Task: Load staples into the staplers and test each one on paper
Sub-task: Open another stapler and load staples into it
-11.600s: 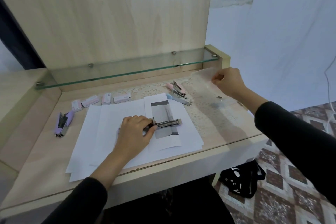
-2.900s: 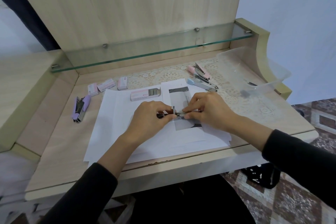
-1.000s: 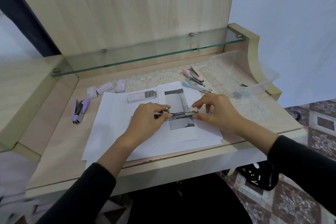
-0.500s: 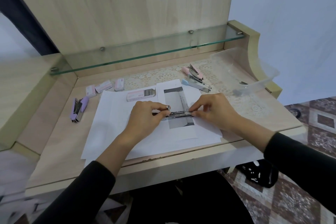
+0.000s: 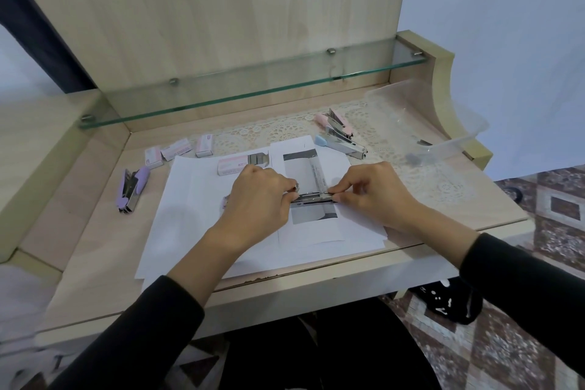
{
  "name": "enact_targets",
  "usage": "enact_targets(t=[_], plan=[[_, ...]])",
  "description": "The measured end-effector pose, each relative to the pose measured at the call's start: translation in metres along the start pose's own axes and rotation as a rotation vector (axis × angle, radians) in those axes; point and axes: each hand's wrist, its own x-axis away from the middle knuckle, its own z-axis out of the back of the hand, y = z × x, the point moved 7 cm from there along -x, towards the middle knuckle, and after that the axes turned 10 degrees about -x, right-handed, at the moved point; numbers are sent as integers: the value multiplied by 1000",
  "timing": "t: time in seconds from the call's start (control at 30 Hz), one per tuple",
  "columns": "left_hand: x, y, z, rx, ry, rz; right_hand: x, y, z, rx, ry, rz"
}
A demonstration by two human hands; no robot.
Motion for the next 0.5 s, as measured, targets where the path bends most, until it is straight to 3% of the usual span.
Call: enact_targets(t=[0.17,0.33,0.5], plan=[[-7,18,-5,-80,-60,-100,1,0,-1,1,-6,8],[-7,8,-1,127,-26,16,0,2,-1,-5,-4,10],[2,19,-11,3,-1,-141,0,7,-2,1,5,-1]])
